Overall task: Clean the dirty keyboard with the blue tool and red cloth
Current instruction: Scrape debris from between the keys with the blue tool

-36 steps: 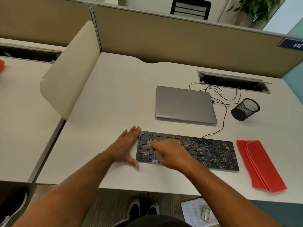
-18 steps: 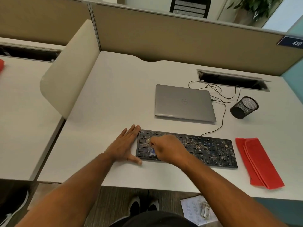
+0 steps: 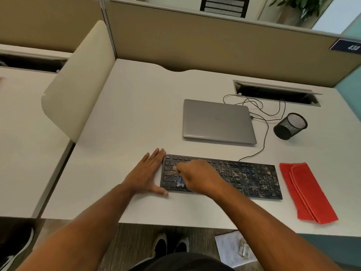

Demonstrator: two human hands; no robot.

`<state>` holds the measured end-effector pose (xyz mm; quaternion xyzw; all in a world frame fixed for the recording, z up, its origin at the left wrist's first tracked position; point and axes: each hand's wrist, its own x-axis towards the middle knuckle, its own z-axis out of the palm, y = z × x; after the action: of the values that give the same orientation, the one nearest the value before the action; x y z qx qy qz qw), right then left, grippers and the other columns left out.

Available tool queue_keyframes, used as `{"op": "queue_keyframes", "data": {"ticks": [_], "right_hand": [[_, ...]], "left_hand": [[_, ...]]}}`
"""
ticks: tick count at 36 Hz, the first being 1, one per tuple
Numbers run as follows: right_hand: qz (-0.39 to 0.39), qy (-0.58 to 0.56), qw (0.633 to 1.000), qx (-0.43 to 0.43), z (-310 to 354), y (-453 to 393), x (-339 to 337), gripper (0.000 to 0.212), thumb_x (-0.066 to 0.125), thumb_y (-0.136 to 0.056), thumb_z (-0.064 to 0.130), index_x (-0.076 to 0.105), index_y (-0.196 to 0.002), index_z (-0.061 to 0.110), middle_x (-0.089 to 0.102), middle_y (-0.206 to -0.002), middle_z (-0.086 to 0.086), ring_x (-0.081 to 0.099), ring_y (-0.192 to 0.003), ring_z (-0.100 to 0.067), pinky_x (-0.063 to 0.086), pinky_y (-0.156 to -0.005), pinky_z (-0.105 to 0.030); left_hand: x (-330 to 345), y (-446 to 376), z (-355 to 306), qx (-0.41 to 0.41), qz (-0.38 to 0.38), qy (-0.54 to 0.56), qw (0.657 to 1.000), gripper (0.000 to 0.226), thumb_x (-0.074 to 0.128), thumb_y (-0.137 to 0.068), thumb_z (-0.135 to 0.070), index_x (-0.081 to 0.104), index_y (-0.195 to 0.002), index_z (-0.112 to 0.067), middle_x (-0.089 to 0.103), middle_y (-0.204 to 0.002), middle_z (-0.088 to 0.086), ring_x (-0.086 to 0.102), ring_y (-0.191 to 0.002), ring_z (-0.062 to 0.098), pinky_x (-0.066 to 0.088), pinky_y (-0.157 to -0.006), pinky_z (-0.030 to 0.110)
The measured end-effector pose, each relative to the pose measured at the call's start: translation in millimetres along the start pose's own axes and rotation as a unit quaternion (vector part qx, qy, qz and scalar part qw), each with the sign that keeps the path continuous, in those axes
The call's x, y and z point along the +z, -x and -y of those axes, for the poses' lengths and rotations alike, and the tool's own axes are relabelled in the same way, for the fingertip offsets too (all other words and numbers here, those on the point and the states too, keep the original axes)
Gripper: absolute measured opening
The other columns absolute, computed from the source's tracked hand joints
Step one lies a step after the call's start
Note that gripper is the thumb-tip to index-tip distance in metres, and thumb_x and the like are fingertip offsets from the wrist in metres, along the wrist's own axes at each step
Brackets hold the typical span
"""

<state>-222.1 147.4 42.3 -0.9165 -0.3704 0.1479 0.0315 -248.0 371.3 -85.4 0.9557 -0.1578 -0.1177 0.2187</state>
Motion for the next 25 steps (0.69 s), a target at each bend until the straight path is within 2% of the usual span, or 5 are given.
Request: {"op": "queue_keyframes", "data": {"ticks": [6, 11, 15, 20, 25], "right_hand": [[-0.059, -0.100, 0.993, 0.018, 8.5, -0.3, 8.5, 0.015, 0.049, -0.103, 0.028, 0.063, -0.103, 0.021, 0.067, -0.078, 0.003, 0.058, -0.062, -0.012, 0.051, -0.058, -0.031], [-0.067, -0.068, 0.995, -0.028, 21.4, 17.2, 35.4, 0.004, 0.057, -0.097, 0.019, 0.060, -0.100, 0.018, 0.068, -0.080, 0.000, 0.057, -0.061, -0.016, 0.041, -0.053, -0.027], [-0.051, -0.082, 0.995, -0.027, 16.2, 26.9, 42.3, 0.008, 0.051, -0.101, 0.023, 0.059, -0.104, 0.020, 0.066, -0.078, 0.001, 0.055, -0.059, -0.016, 0.053, -0.056, -0.035], [-0.133, -0.165, 0.977, 0.016, 9.9, 22.9, 34.9, 0.013, 0.051, -0.103, 0.025, 0.063, -0.108, 0.022, 0.071, -0.090, 0.008, 0.055, -0.061, -0.007, 0.051, -0.056, -0.028], [-0.098, -0.112, 0.989, 0.003, 14.1, 24.2, 41.4, 0.010, 0.053, -0.102, 0.025, 0.060, -0.108, 0.020, 0.071, -0.087, -0.001, 0.060, -0.065, -0.017, 0.052, -0.056, -0.032]], "left_hand": [[-0.3, 0.7, -0.5, 0.004, 0.003, -0.006, 1.000, 0.150, 0.061, -0.064, -0.098, -0.023, -0.161, -0.021, -0.019, -0.171, -0.004, -0.026, -0.154, 0.008, -0.012, -0.128, 0.037], [-0.2, 0.5, 0.0, 0.004, 0.006, -0.004, 1.000, 0.151, 0.065, -0.064, -0.095, -0.023, -0.161, -0.020, -0.022, -0.170, -0.005, -0.027, -0.154, 0.008, -0.014, -0.127, 0.037], [0.2, 0.4, -0.6, 0.001, 0.012, 0.000, 1.000, 0.151, 0.064, -0.063, -0.096, -0.024, -0.161, -0.022, -0.022, -0.170, -0.005, -0.028, -0.153, 0.008, -0.013, -0.128, 0.038], [-0.9, 0.4, -1.6, -0.001, 0.012, -0.006, 1.000, 0.154, 0.063, -0.060, -0.098, -0.026, -0.160, -0.021, -0.024, -0.170, -0.005, -0.028, -0.153, 0.007, -0.016, -0.126, 0.035], [-1.1, 0.5, -2.0, -0.002, 0.012, -0.002, 1.000, 0.154, 0.063, -0.060, -0.098, -0.025, -0.160, -0.021, -0.023, -0.170, -0.005, -0.028, -0.153, 0.007, -0.014, -0.128, 0.038]]}}
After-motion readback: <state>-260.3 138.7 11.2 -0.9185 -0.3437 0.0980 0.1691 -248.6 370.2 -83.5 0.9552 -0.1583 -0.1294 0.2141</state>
